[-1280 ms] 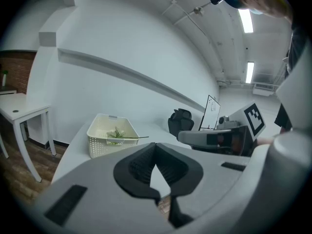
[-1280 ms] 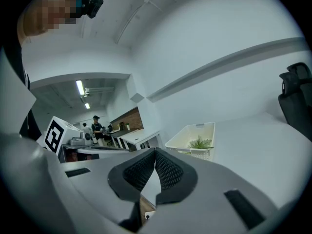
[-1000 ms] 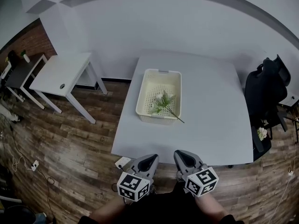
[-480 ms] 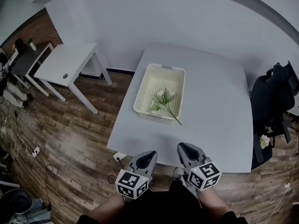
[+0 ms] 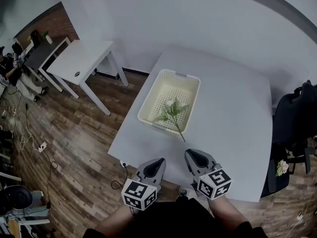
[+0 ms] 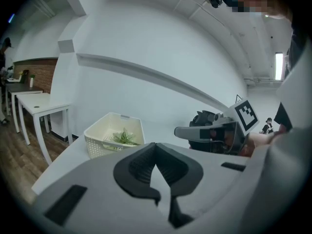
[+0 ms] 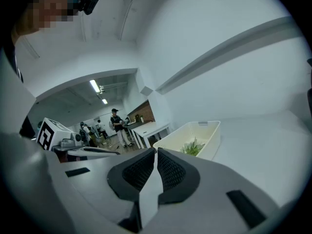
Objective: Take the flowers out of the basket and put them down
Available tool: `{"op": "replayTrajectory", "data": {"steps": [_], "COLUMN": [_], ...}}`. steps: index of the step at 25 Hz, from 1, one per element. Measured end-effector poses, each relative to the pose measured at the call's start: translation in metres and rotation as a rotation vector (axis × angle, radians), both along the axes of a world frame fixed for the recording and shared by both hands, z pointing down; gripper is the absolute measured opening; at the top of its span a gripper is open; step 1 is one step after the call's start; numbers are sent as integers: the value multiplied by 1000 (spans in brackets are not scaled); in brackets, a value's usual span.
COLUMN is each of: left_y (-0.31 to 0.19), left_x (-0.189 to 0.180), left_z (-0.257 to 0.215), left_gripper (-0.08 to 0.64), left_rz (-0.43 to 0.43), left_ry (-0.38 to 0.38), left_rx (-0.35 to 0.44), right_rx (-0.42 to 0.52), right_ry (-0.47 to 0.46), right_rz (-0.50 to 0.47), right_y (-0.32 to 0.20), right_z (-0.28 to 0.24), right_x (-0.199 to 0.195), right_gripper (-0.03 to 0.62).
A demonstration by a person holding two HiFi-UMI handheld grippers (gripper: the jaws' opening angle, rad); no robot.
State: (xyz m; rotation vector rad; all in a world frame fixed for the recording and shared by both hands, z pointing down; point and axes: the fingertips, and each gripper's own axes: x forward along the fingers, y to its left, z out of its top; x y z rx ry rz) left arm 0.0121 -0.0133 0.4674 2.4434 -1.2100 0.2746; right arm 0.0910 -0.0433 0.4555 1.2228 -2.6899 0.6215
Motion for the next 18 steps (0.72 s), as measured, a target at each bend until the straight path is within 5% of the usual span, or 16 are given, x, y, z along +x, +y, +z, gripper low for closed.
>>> {"op": "replayTrajectory", "data": {"steps": [9,18], "left_y": [-10,-12], "left_x": [31,43], "left_z": [5,0], "left_gripper": [6,6], "left_rz": [-107,-113], "left_ry": [-22,-55], "left_rx": [-24,-16], "right_rx": [-19,-18], "right_ry": [-32,-50], "right_rz": [-131,-145], "right_y": [-16,-25], "right_z": [6,4], "right_x": [17,27], "right_gripper": [26,26]}}
